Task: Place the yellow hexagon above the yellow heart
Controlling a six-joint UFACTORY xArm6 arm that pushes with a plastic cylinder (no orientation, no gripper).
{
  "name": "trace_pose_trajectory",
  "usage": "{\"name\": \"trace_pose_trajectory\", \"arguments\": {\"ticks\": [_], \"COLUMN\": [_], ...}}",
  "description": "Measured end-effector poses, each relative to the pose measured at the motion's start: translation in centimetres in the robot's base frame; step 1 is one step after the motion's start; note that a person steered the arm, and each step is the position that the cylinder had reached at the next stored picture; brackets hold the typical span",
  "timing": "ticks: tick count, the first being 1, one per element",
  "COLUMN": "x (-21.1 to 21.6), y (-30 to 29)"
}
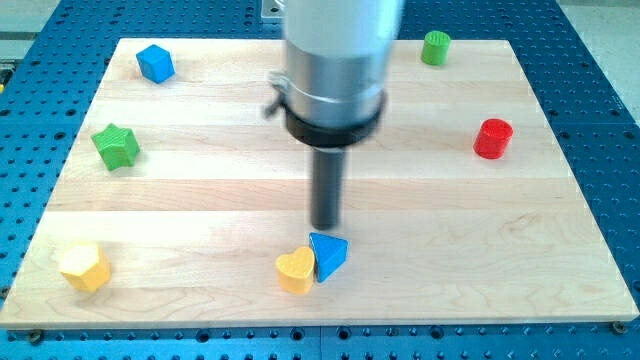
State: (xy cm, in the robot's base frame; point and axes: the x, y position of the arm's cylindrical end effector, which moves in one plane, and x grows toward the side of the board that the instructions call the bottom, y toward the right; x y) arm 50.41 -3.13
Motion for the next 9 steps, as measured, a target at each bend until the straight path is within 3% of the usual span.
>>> {"name": "trace_pose_trajectory", "arguments": {"ticks": [1, 2, 3, 4, 5, 6, 7, 8, 9], "x": [1.1, 1.8, 8.6, 9.5, 5.7, 4.0, 3.9, 2.8, 2.8], "y": [-14.8, -24.4, -25.0, -20.2, -20.1, -9.8, -5.0, -5.8, -2.9]}}
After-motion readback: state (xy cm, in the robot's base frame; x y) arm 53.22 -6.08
